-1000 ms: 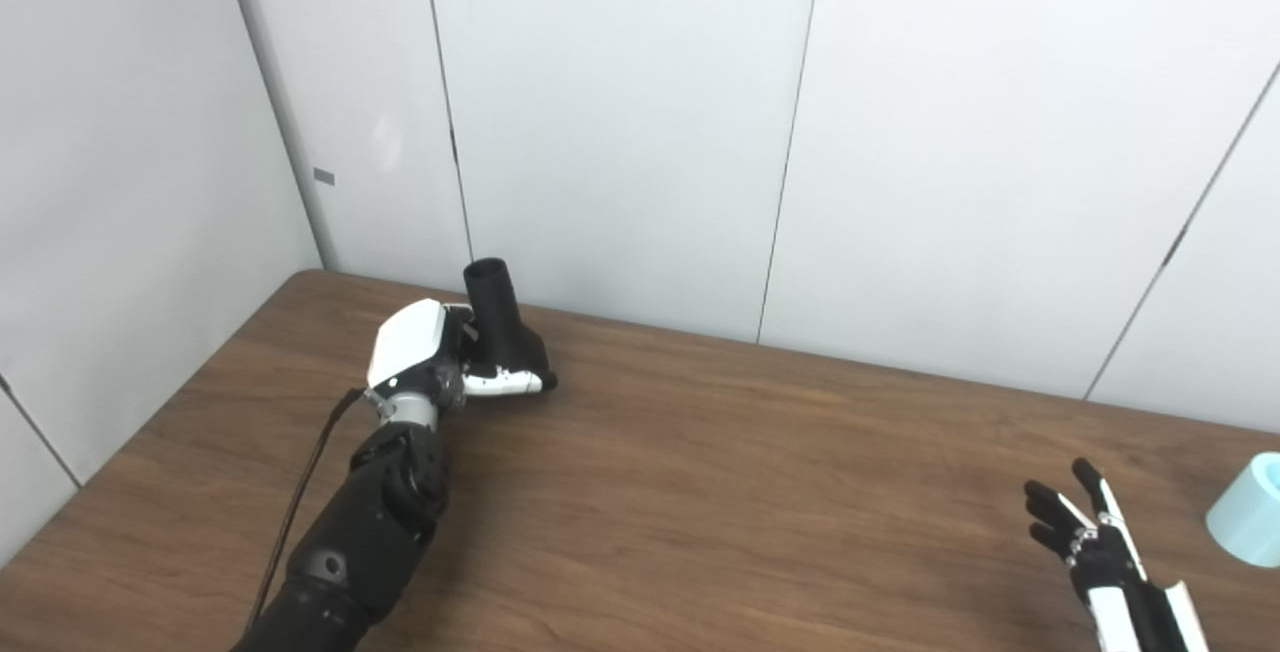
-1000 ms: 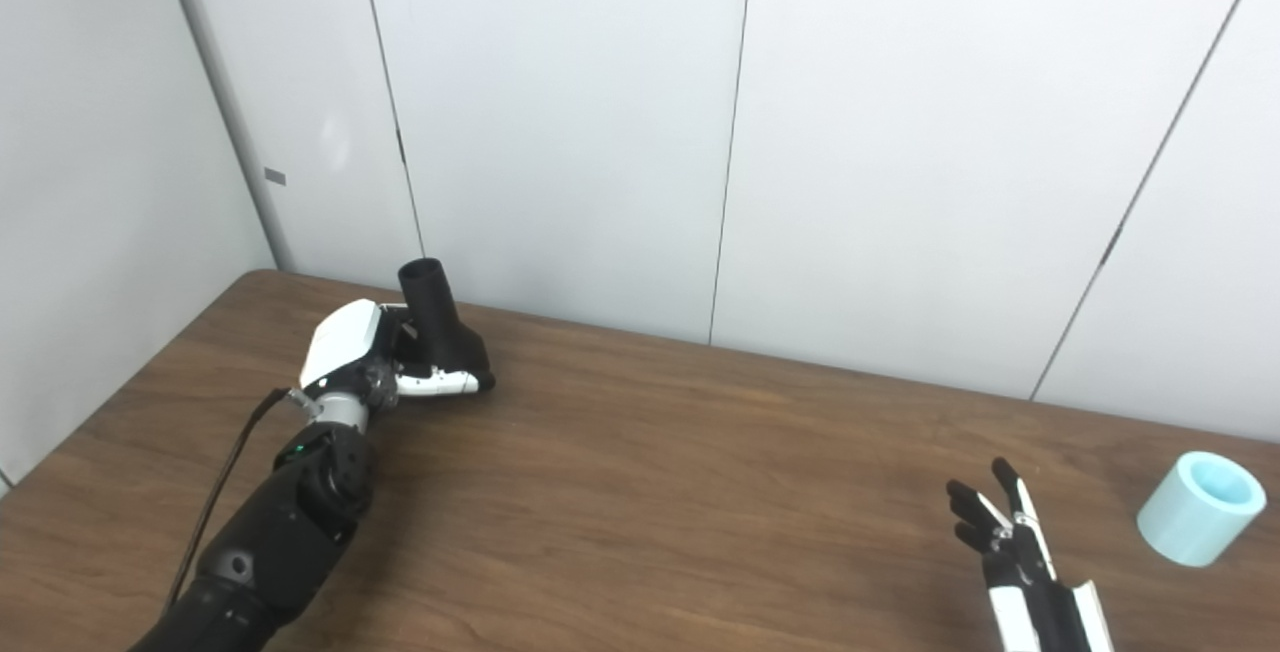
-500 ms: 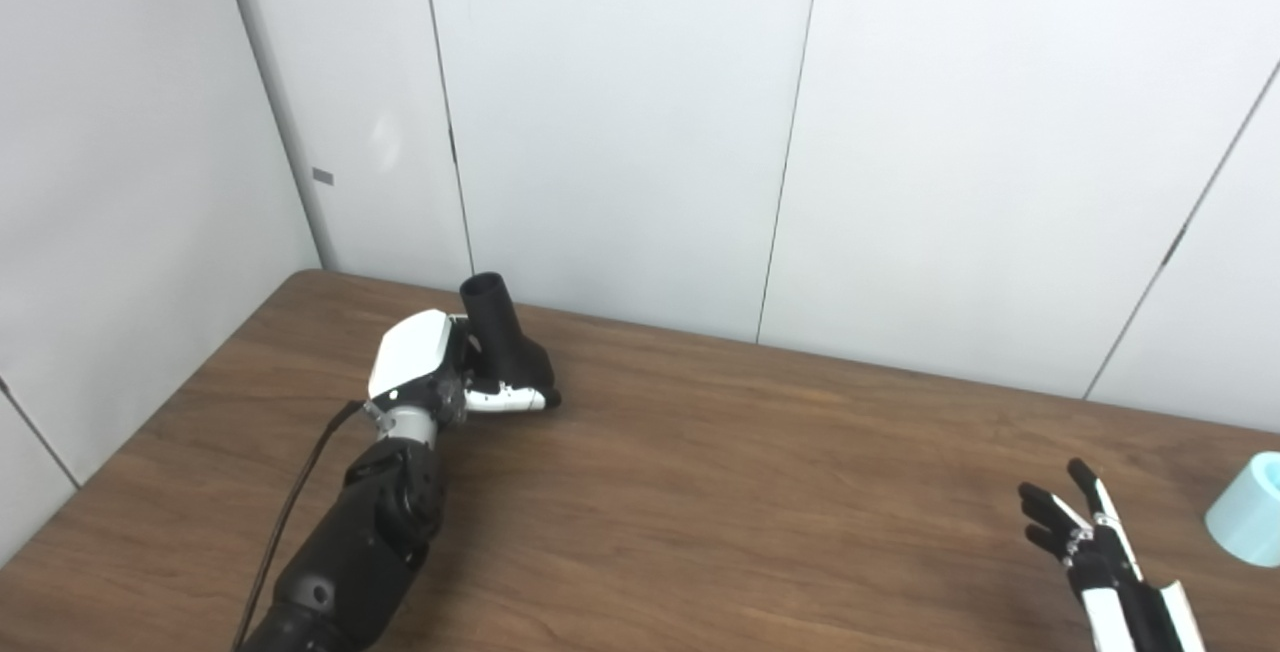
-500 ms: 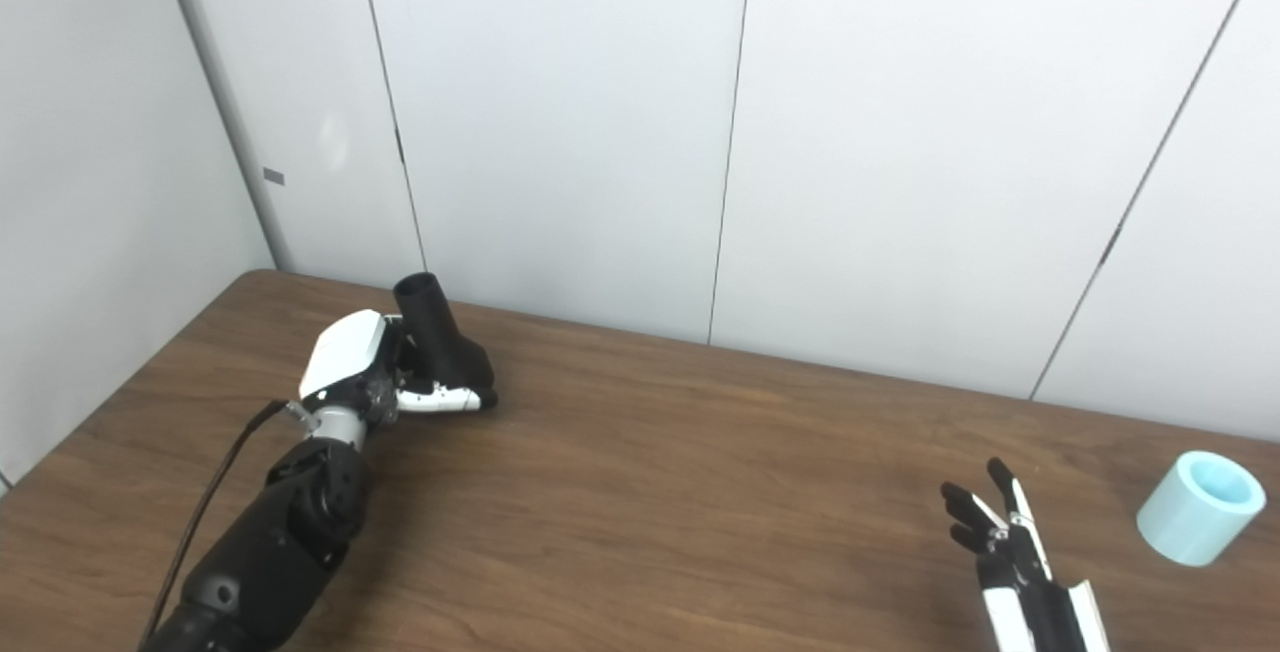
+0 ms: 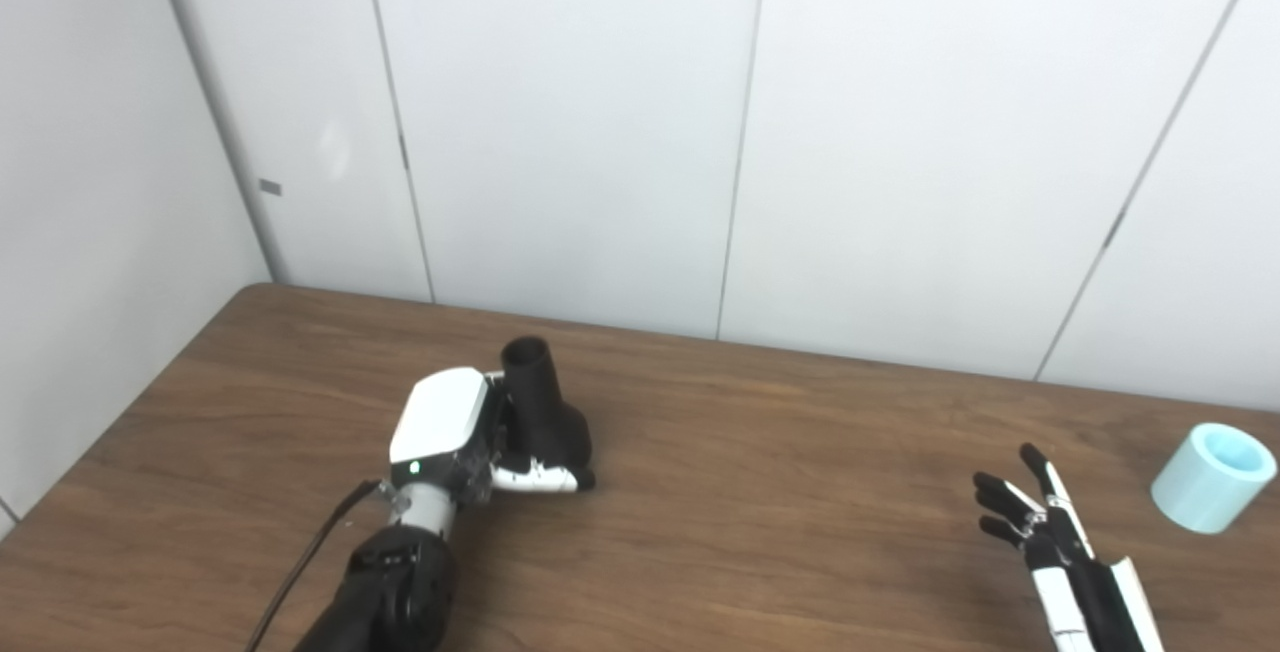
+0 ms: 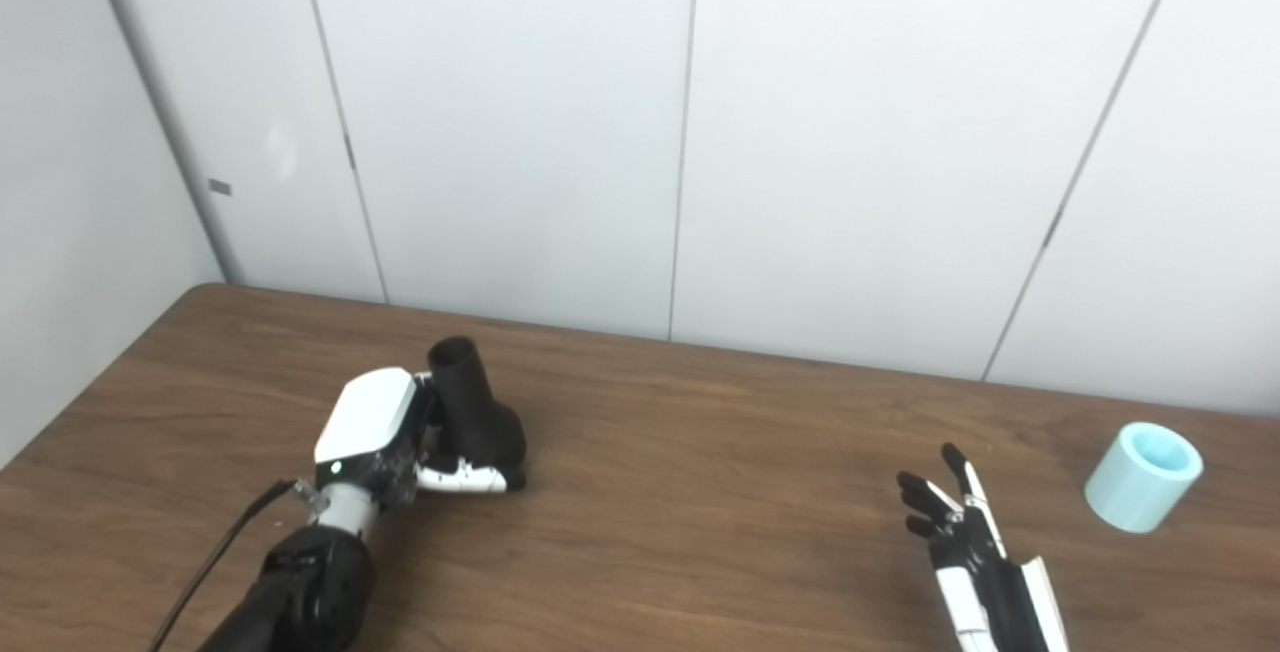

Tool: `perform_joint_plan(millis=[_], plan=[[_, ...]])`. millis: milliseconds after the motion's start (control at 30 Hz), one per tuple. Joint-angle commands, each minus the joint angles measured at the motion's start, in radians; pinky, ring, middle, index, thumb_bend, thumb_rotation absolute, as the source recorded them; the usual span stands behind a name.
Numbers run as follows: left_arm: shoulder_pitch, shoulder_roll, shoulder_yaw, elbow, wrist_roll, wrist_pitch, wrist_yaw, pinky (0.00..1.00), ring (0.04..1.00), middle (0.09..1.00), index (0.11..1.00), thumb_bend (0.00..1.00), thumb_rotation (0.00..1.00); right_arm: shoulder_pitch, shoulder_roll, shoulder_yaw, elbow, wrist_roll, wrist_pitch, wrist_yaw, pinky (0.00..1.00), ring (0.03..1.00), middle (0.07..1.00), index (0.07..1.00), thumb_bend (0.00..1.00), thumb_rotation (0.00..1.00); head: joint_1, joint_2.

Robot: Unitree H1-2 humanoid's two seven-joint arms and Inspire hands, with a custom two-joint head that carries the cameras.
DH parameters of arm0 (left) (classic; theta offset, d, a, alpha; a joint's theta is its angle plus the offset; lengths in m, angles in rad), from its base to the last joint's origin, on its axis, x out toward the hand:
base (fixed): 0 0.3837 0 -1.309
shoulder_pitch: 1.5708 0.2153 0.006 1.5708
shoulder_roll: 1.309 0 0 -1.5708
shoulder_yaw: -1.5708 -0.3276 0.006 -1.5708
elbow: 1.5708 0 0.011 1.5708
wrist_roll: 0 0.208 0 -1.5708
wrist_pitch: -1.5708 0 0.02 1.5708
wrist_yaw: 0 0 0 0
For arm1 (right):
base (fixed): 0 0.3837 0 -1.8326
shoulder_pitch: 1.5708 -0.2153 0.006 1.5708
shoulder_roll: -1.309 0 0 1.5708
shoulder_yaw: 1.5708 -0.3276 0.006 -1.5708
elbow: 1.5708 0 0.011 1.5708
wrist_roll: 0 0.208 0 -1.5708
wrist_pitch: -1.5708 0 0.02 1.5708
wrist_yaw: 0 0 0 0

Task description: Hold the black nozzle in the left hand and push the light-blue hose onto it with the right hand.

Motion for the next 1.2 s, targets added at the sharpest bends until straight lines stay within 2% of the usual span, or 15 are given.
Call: perform_joint_plan(millis=[0,167,233,300,333,400,500,567,633,833,1167], plan=[[-0.015,-0.014,-0.001,-0.051,0.028,-0.03,0.035,0.56,0.62,0.447,0.505,0.52,0.0,0.103,0.05,0.029,0.076,-0.009,0.012,-0.025,0.78,0.829,0.826,0.957,0.54,1.0,-0.015,0.004],[0.026,-0.046,-0.037,-0.094,0.072,-0.053,0.034,0.59,0.624,0.453,0.508,0.52,0.0,0.098,0.062,0.045,0.068,-0.028,0.025,-0.035,0.78,0.825,0.82,0.956,0.52,1.0,-0.058,0.02],[0.044,-0.061,-0.056,-0.104,0.086,-0.085,0.046,0.59,0.617,0.447,0.508,0.52,0.0,0.095,0.066,0.054,0.062,-0.053,0.032,-0.046,0.79,0.825,0.82,0.959,0.5,1.0,-0.079,0.026],[0.056,-0.072,-0.077,-0.11,0.111,-0.101,0.049,0.59,0.611,0.451,0.504,0.52,0.0,0.093,0.072,0.061,0.058,-0.081,0.039,-0.062,0.82,0.826,0.814,0.957,0.47,1.0,-0.096,0.033],[0.063,-0.08,-0.091,-0.118,0.13,-0.102,0.043,0.59,0.61,0.458,0.5,0.52,0.0,0.091,0.076,0.064,0.055,-0.093,0.043,-0.068,0.88,0.829,0.804,0.952,0.46,1.0,-0.108,0.036],[0.076,-0.094,-0.11,-0.13,0.15,-0.106,0.03,0.61,0.609,0.465,0.498,0.52,0.0,0.089,0.084,0.069,0.052,-0.11,0.049,-0.075,0.94,0.84,0.802,0.95,0.47,1.0,-0.126,0.041],[0.092,-0.11,-0.143,-0.141,0.175,-0.112,0.014,0.6,0.604,0.482,0.489,0.52,0.0,0.086,0.093,0.077,0.047,-0.127,0.054,-0.081,0.91,0.838,0.801,0.95,0.48,1.0,-0.15,0.05],[0.103,-0.12,-0.161,-0.148,0.194,-0.11,0.001,0.62,0.6,0.485,0.487,0.53,0.0,0.084,0.1,0.082,0.039,-0.126,0.064,-0.082,0.84,0.827,0.804,0.95,0.47,1.0,-0.159,0.056],[0.113,-0.129,-0.177,-0.157,0.205,-0.106,-0.022,0.63,0.605,0.485,0.487,0.53,0.0,0.085,0.105,0.088,0.027,-0.12,0.083,-0.074,0.82,0.832,0.813,0.956,0.46,1.0,-0.169,0.064],[0.136,-0.15,-0.226,-0.156,0.239,-0.12,-0.054,0.65,0.604,0.483,0.487,0.53,0.0,0.083,0.117,0.104,0.005,-0.108,0.124,-0.066,0.84,0.869,0.837,0.963,0.49,1.0,-0.183,0.077],[0.152,-0.167,-0.286,-0.176,0.286,-0.103,-0.155,0.66,0.623,0.488,0.486,0.53,0.0,0.077,0.121,0.106,-0.001,-0.109,0.134,-0.072,0.86,0.879,0.841,0.963,0.46,1.0,-0.203,0.094]])
